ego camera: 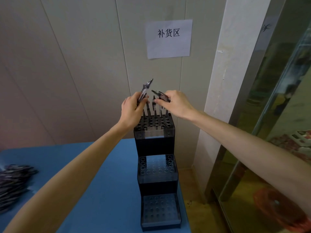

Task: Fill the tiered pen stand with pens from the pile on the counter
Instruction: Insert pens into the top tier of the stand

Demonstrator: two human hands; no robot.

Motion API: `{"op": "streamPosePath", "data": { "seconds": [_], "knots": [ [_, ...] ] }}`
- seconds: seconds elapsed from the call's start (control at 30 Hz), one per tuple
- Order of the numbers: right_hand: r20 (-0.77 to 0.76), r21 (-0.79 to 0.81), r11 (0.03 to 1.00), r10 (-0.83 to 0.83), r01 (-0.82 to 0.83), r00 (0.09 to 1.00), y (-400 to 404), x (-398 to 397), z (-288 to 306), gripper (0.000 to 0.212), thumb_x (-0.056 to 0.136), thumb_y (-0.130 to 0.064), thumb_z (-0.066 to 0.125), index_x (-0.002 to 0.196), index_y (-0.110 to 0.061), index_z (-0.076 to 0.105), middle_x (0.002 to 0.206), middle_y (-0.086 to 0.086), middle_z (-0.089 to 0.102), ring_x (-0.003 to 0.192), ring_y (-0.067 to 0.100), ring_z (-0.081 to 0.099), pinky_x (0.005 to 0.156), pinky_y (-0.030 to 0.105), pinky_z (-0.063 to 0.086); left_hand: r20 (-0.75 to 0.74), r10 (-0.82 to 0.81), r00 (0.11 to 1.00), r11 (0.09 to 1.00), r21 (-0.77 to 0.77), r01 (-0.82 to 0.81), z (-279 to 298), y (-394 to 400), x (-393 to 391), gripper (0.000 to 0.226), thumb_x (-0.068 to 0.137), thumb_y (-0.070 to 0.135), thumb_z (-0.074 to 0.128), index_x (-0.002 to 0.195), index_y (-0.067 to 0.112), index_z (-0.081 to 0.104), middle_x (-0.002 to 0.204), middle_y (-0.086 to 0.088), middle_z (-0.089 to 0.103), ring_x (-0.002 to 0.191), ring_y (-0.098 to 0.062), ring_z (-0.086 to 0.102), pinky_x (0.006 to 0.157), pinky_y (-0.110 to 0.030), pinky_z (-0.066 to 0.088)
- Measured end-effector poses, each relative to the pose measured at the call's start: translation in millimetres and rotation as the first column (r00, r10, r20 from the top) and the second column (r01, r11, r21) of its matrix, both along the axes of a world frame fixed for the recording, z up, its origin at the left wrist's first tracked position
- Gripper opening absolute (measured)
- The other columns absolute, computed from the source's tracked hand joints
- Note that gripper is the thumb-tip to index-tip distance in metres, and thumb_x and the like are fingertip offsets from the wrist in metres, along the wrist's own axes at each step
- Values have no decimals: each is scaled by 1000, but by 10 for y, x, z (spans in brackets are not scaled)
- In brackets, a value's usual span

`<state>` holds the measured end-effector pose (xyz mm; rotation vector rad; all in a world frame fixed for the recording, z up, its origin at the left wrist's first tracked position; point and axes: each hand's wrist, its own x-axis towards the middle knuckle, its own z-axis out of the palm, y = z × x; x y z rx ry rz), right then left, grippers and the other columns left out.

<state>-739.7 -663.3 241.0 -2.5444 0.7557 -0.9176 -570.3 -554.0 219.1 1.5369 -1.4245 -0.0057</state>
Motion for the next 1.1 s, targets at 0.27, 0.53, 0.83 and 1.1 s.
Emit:
{"op": "streamPosePath", "data": {
  "seconds": [0.27,0.53,0.83,1.1],
  "knots": [
    [49,-86,996,-1,5,999,-25,25,43,44,98,-49,59,87,-7,69,76,5,64,62,14,50,59,22,32,140,-49,989,964,266,10,160,-32,77,14,106,26,50,109,13,49,75,2,55,63,-18,49,59,-35,40],
    [156,29,998,46,-51,987,-15,-8,114,40,104,-39,54,71,-17,49,60,-8,41,49,4,33,51,14,32,309,-35,950,948,313,-66,201,13,78,22,110,33,37,102,14,44,76,2,56,63,-20,52,55,-34,36],
    [437,28,1000,-13,0,900,-56,-62,100,25,102,-32,60,99,-7,65,71,-1,63,64,9,67,56,35,52,58,-62,996,992,109,55,218,24,80,31,109,30,38,112,9,60,103,-6,59,91,-22,57,79,-38,49],
    [588,248,962,-55,-116,807,25,-77,229,32,106,-36,49,94,-9,64,60,-5,43,51,12,36,47,32,28,-222,-38,974,999,1,39,283,51,130,37,110,33,39,133,12,58,127,2,66,121,-11,59,107,-32,45]
  ]
}}
